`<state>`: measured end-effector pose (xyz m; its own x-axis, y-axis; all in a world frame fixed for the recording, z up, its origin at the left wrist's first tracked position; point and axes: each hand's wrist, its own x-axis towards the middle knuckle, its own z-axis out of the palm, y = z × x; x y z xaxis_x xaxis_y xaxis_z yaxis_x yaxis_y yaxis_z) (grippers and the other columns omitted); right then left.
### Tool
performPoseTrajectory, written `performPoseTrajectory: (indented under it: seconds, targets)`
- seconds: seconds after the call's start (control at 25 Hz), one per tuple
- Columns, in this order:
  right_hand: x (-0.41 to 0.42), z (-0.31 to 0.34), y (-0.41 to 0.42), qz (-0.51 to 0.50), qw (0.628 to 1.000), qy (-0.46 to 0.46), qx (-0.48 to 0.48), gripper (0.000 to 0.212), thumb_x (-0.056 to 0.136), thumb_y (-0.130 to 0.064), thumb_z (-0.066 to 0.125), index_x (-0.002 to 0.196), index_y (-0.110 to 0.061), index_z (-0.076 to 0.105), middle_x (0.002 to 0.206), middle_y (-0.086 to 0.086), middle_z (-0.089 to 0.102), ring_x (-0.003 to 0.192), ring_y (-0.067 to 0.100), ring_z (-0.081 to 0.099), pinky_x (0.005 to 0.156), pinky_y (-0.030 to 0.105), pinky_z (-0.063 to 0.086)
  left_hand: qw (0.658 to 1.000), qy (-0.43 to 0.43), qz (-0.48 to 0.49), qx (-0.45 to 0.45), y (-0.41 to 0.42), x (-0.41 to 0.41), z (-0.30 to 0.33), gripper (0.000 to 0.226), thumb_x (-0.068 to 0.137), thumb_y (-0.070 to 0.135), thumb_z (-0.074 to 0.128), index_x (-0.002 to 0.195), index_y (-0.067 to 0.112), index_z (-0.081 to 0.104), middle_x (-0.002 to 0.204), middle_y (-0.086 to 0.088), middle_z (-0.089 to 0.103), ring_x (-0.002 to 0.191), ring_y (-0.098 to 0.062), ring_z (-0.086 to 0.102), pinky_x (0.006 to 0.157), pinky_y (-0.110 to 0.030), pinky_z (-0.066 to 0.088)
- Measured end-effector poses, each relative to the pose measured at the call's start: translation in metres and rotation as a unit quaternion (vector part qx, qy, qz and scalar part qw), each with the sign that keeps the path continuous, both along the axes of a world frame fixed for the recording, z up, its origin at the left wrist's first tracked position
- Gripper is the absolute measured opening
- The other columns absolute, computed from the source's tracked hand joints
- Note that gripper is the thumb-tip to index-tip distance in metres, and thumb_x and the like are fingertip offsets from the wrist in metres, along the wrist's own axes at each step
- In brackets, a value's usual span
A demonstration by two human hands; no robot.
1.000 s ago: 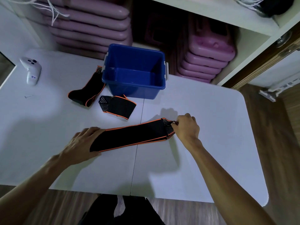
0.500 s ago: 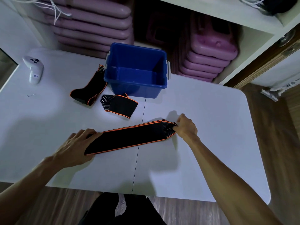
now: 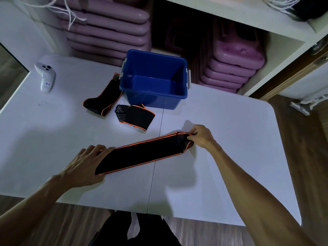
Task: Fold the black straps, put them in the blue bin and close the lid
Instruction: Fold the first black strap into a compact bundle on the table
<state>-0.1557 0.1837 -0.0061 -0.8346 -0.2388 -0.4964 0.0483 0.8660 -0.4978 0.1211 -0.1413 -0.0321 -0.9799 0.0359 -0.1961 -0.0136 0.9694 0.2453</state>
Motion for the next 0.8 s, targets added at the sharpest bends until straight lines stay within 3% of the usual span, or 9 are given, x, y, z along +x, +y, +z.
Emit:
performPoseTrajectory:
  seconds: [0.16, 0.32, 0.44, 0.6, 0.72, 0.8]
  targets:
    - [0.002, 0.005, -0.001, -0.068, 0.996, 0.054, 0.001, 0.009, 0.081, -0.014, 0.066, 0.083, -0.022, 0.061, 0.079, -0.007, 0.061, 0.08, 0.021, 0.064, 0.064, 0.03, 0.051, 1.0, -0.004, 0.017, -0.012, 0.007, 0.009, 0.002, 0.093, 0.055, 0.055, 0.066, 0.139, 0.025, 0.041, 0.112, 0.0, 0.054, 0.093, -0.023, 0.055, 0.08, -0.037, 0.046]
    - [-0.003, 0.02, -0.015, -0.093, 0.988, 0.122, -0.008, 0.006, 0.08, -0.021, 0.069, 0.082, -0.022, 0.064, 0.075, -0.01, 0.06, 0.072, 0.017, 0.062, 0.053, 0.024, 0.04, 0.999, -0.008, 0.044, 0.013, 0.022, 0.018, -0.001, 0.095, 0.058, 0.064, 0.066, 0.141, 0.028, 0.036, 0.11, 0.001, 0.05, 0.092, -0.022, 0.053, 0.077, -0.035, 0.047]
    - [-0.013, 0.03, -0.024, -0.068, 0.987, 0.137, -0.038, 0.009, 0.079, -0.02, 0.07, 0.084, -0.018, 0.063, 0.081, -0.006, 0.065, 0.074, 0.016, 0.061, 0.059, 0.028, 0.045, 0.997, -0.031, 0.063, 0.039, 0.034, 0.022, -0.005, 0.102, 0.06, 0.078, 0.059, 0.145, 0.03, 0.029, 0.114, 0.005, 0.046, 0.098, -0.018, 0.048, 0.082, -0.035, 0.046]
    - [-0.016, 0.034, -0.031, -0.063, 0.99, 0.102, -0.075, 0.01, 0.076, -0.015, 0.069, 0.08, -0.016, 0.06, 0.083, 0.001, 0.068, 0.078, 0.019, 0.065, 0.068, 0.038, 0.056, 0.978, -0.048, 0.143, 0.146, 0.042, 0.016, -0.012, 0.071, 0.074, 0.077, 0.046, 0.13, 0.033, 0.045, 0.108, 0.009, 0.048, 0.098, -0.016, 0.045, 0.085, -0.035, 0.044]
    - [-0.013, 0.045, -0.034, -0.067, 0.985, 0.124, -0.098, 0.01, 0.077, -0.014, 0.069, 0.084, -0.014, 0.063, 0.083, -0.001, 0.066, 0.074, 0.012, 0.062, 0.06, 0.024, 0.048, 0.95, -0.08, 0.195, 0.23, 0.042, 0.011, -0.02, 0.044, 0.076, 0.057, 0.065, 0.11, 0.031, 0.056, 0.098, 0.007, 0.054, 0.09, -0.016, 0.051, 0.077, -0.032, 0.046]
    - [-0.012, 0.059, -0.039, -0.047, 0.979, 0.154, -0.122, 0.01, 0.077, -0.011, 0.07, 0.086, -0.013, 0.065, 0.082, -0.002, 0.067, 0.072, 0.006, 0.061, 0.057, 0.016, 0.045, 0.934, -0.097, 0.219, 0.265, 0.044, 0.009, -0.022, 0.038, 0.069, 0.055, 0.073, 0.096, 0.034, 0.057, 0.09, 0.007, 0.057, 0.08, -0.013, 0.054, 0.07, -0.031, 0.047]
